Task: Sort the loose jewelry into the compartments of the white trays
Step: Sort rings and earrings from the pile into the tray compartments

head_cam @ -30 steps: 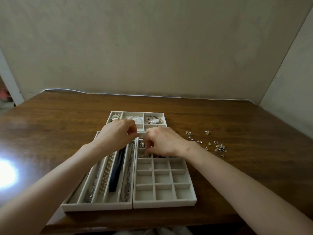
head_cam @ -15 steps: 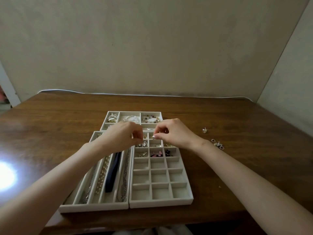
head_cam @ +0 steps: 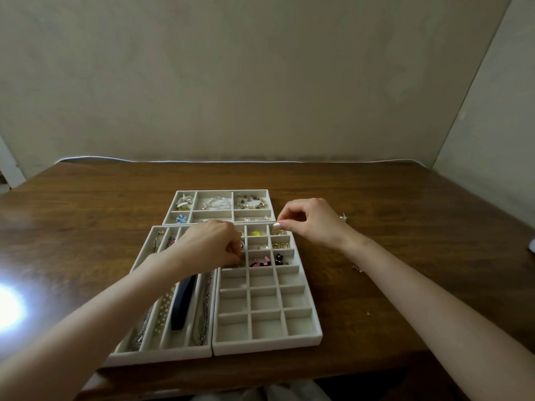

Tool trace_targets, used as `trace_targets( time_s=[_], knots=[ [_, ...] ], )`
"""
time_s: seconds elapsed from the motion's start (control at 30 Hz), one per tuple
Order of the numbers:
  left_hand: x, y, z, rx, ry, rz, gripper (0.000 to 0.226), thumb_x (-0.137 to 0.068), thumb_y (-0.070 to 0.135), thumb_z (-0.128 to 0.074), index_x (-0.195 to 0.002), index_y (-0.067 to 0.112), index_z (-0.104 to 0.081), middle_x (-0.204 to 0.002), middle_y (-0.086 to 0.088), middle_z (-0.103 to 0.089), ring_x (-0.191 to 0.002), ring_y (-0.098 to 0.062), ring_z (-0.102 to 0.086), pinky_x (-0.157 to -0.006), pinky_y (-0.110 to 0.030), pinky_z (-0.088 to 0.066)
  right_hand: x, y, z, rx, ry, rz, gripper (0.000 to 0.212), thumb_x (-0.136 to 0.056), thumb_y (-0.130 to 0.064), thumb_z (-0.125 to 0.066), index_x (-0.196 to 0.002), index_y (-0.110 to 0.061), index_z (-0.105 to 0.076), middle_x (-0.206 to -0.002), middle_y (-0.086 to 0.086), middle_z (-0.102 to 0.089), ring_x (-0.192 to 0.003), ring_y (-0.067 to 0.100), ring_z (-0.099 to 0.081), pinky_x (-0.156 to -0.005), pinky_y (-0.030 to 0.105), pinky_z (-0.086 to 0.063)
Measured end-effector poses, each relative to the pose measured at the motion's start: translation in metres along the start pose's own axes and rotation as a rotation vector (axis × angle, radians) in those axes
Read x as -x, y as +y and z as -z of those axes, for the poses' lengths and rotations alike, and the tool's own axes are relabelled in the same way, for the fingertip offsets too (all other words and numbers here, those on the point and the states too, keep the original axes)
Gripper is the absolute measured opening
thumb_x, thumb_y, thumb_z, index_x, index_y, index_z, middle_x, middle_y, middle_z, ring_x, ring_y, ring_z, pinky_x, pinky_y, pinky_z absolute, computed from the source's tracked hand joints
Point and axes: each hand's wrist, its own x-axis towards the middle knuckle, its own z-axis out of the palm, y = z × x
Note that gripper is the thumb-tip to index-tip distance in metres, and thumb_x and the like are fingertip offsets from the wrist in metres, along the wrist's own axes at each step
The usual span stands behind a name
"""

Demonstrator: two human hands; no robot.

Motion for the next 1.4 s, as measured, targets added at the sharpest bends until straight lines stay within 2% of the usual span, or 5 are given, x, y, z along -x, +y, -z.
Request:
trace_targets(
  time_s=[0.3, 0.6, 1.0, 1.2, 1.4],
  knots=[
    [-0.030, 0.017, 0.005, 0.127, 0.222, -0.047, 0.014, -0.088, 0.032, -0.059, -0.093, 0.019, -0.062, -0.091, 0.006, -0.064, -0.079, -0.010, -0.058, -0.072, -0.028, -0.052, 0.008, 0.038, 0.034, -0.084, 0.129, -0.194, 0.009, -0.087, -0.022, -0.065, -0.089, -0.014, -0.070, -0.083, -0.006, -0.065, -0.075, 0.003, -0.058, -0.067, 0.017, -0.041],
    [-0.091, 0.055, -0.016, 0.205, 0.225, -0.061, 0.014, -0.090, 0.022, -0.056, -0.101, 0.015, -0.060, -0.103, 0.000, -0.063, -0.091, -0.014, -0.059, -0.080, -0.031, -0.053, 0.007, 0.084, 0.054, -0.153, 0.239, -0.322, 0.003, -0.087, -0.019, -0.066, -0.087, -0.018, -0.069, -0.083, -0.001, -0.066, -0.069, 0.005, -0.056, -0.060, 0.016, -0.042],
    [-0.135, 0.080, -0.042, 0.206, 0.155, 0.009, 0.030, -0.088, 0.046, -0.054, -0.099, 0.019, -0.058, -0.101, 0.002, -0.061, -0.092, -0.015, -0.057, -0.078, -0.032, -0.052, 0.013, 0.141, 0.046, 0.005, 0.377, -0.410, 0.019, -0.089, -0.007, -0.062, -0.100, -0.021, -0.070, -0.108, -0.002, -0.063, -0.099, 0.010, -0.056, -0.086, 0.023, -0.044],
    [-0.133, 0.076, -0.054, 0.315, 0.271, 0.066, 0.019, -0.094, 0.025, -0.049, -0.109, 0.015, -0.054, -0.113, -0.003, -0.056, -0.100, -0.017, -0.054, -0.083, -0.034, -0.051, 0.012, 0.145, 0.045, 0.107, 0.214, -0.361, 0.036, -0.089, -0.001, -0.057, -0.109, -0.029, -0.069, -0.108, -0.009, -0.055, -0.103, 0.009, -0.053, -0.090, 0.024, -0.045],
    [-0.135, 0.075, -0.054, 0.249, 0.196, -0.032, 0.043, -0.091, 0.003, -0.045, -0.127, 0.026, -0.050, -0.124, 0.000, -0.046, -0.117, -0.020, -0.042, -0.092, -0.034, -0.044, 0.012, 0.141, 0.043, 0.182, 0.224, -0.385, 0.013, -0.087, -0.019, -0.066, -0.096, -0.026, -0.071, -0.102, -0.007, -0.054, -0.097, 0.009, -0.050, -0.083, 0.025, -0.041]
  ],
)
